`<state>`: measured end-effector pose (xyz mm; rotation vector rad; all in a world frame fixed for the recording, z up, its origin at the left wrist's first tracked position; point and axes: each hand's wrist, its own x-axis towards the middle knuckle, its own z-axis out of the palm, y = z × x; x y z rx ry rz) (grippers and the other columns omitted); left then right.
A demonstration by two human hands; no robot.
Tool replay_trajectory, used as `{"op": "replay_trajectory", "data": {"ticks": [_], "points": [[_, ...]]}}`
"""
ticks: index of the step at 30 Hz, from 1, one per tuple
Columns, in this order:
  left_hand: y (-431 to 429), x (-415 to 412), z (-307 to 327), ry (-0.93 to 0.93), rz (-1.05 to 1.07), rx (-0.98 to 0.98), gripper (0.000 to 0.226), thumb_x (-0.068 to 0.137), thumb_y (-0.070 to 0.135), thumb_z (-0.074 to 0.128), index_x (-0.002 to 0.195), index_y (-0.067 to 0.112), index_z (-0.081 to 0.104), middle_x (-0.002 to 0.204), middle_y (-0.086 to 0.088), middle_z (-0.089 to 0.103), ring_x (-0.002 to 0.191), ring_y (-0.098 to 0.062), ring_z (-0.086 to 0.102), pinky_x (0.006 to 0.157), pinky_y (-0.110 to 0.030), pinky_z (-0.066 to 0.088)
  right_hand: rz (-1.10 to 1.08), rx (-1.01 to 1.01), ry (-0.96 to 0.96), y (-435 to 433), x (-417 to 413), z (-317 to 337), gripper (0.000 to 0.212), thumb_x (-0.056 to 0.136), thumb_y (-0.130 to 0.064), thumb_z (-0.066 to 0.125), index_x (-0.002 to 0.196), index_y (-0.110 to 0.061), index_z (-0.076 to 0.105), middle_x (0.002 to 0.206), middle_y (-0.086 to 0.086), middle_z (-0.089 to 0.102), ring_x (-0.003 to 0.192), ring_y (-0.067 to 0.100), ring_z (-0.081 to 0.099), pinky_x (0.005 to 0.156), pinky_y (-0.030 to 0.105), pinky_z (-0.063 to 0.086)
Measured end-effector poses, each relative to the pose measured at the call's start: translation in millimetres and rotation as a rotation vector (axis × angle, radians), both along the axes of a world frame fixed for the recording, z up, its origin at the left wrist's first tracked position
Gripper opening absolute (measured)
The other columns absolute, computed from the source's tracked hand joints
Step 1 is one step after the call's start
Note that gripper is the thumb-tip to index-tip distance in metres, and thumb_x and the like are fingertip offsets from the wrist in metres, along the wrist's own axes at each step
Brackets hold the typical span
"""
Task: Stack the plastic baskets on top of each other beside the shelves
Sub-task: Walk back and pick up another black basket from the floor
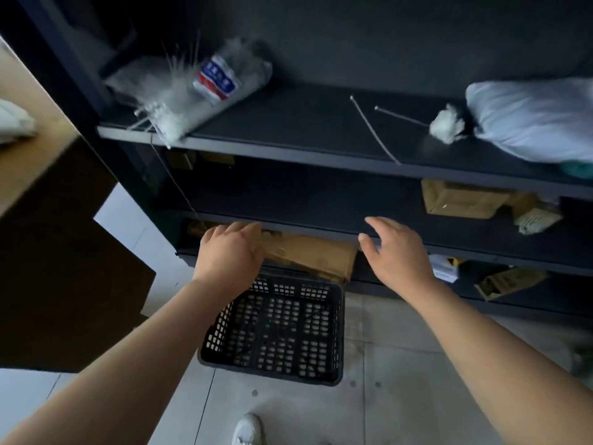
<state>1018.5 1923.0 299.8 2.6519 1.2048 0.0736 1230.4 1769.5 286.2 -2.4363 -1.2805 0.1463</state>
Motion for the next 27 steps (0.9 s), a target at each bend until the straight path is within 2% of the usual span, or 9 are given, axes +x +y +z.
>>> {"op": "replay_trajectory", "data": {"ticks": [4, 11, 18, 24, 27], "points": [[-31, 7, 73, -0.049, -0.043, 0.070, 0.051, 0.093, 0.037, 0.042, 0.142, 0.026, 0.038, 0.138, 0.001, 0.052, 0.126, -0.027, 0.045, 0.111, -0.038, 0.023, -0.007, 0.068, -0.033, -32, -4, 69, 0.040, 0.092, -0.027, 0.052, 0.128, -0.008, 0.056, 0.131, 0.009, 0.059, 0.121, 0.028, 0.054, 0.102, 0.045, 0.041], [-61, 16, 154, -0.120, -0.156, 0.141, 0.053, 0.094, 0.045, 0.041, 0.143, 0.025, 0.036, 0.140, 0.001, 0.050, 0.129, -0.024, 0.043, 0.115, -0.039, 0.017, -0.100, 0.101, -0.078, -89, -23, 140, 0.042, 0.093, -0.027, 0.052, 0.131, -0.010, 0.053, 0.135, 0.006, 0.056, 0.125, 0.025, 0.050, 0.105, 0.039, 0.035], [-84, 24, 179, -0.164, -0.387, 0.099, 0.053, 0.095, 0.045, 0.039, 0.144, 0.024, 0.035, 0.144, 0.001, 0.046, 0.132, -0.023, 0.039, 0.116, -0.039, 0.016, -0.324, 0.144, -0.076, -134, -60, 171, 0.040, 0.091, -0.025, 0.055, 0.127, -0.007, 0.057, 0.128, 0.010, 0.061, 0.118, 0.028, 0.055, 0.101, 0.044, 0.043], [-107, 30, 183, -0.187, -0.666, 0.081, 0.051, 0.095, 0.043, 0.040, 0.142, 0.025, 0.037, 0.142, 0.001, 0.048, 0.130, -0.024, 0.041, 0.115, -0.039, 0.017, -0.608, 0.171, -0.084, -182, -110, 177, 0.039, 0.090, -0.023, 0.058, 0.124, -0.005, 0.059, 0.124, 0.014, 0.063, 0.113, 0.031, 0.058, 0.099, 0.046, 0.045], [-126, 36, 181, -0.196, -0.803, 0.069, 0.050, 0.095, 0.043, 0.040, 0.141, 0.024, 0.038, 0.142, 0.001, 0.048, 0.130, -0.024, 0.042, 0.116, -0.040, 0.020, -0.776, 0.192, -0.083, -215, -143, 178, 0.043, 0.089, -0.027, 0.052, 0.125, -0.004, 0.058, 0.125, 0.017, 0.062, 0.113, 0.034, 0.057, 0.099, 0.048, 0.044]]}}
